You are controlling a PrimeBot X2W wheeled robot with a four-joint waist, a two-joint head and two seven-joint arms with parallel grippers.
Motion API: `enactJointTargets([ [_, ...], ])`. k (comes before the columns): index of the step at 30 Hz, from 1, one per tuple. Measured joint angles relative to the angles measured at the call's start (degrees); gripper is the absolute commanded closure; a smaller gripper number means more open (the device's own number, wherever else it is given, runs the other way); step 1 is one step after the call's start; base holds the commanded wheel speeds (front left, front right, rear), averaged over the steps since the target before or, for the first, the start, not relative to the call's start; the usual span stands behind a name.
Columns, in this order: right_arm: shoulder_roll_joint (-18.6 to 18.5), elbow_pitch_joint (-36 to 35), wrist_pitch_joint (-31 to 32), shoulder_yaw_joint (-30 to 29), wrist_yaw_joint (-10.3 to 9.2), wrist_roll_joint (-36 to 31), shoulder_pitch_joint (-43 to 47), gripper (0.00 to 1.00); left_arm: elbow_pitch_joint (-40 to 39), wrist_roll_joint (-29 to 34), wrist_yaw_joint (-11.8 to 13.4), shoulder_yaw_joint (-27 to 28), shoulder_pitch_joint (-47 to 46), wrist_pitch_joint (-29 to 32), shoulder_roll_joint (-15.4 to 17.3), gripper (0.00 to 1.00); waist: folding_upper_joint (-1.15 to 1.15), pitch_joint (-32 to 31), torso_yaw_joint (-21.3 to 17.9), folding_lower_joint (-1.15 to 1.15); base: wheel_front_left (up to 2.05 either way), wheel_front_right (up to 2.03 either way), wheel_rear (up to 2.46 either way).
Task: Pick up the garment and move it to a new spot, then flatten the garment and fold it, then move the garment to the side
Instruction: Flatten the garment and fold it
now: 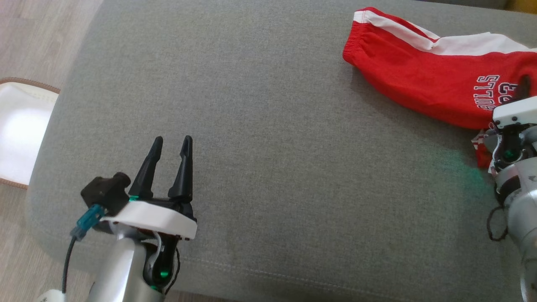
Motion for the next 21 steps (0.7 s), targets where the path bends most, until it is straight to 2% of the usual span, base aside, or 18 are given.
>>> enactJointTargets([
  [5,-0.6,0.0,0.0,-2.7,0.0,-7.8,-0.4,1.0,0.0,0.0,0.0,-0.1,0.0,0.0,0.0,0.0,0.0,0.2,-0.3,0.0,0.0,0.0,0.0],
  [8,-1.9,0.1,0.0,-5.2,0.0,-14.4,-1.8,1.0,0.0,0.0,0.0,-0.6,-0.1,0.0,0.0,0.0,0.0,0.3,0.0,0.0,0.0,0.0,0.0],
  [14,-1.6,-1.7,-0.2,-9.9,0.0,-29.3,-4.8,1.0,0.1,0.0,-0.2,-1.4,-0.1,0.0,0.0,0.0,0.0,0.4,1.5,0.0,0.0,0.0,0.0],
  [17,-0.3,-3.7,-0.2,-12.4,0.0,-37.5,-4.7,1.0,0.2,0.0,-0.2,-1.4,-0.1,0.0,0.0,0.0,0.0,0.4,2.5,0.0,0.0,0.0,0.0],
  [18,1.3,-5.2,-0.2,-13.9,0.0,-43.0,-4.7,1.0,0.2,-0.2,-0.2,-1.5,-0.1,0.0,0.0,0.0,0.0,0.5,3.1,0.0,0.0,0.0,0.0],
  [21,3.9,-6.8,-0.2,-16.5,0.0,-50.6,-4.7,1.0,0.4,-0.5,-0.2,-1.6,-0.1,0.0,0.0,0.0,0.0,0.8,4.2,0.0,0.0,0.0,0.0],
])
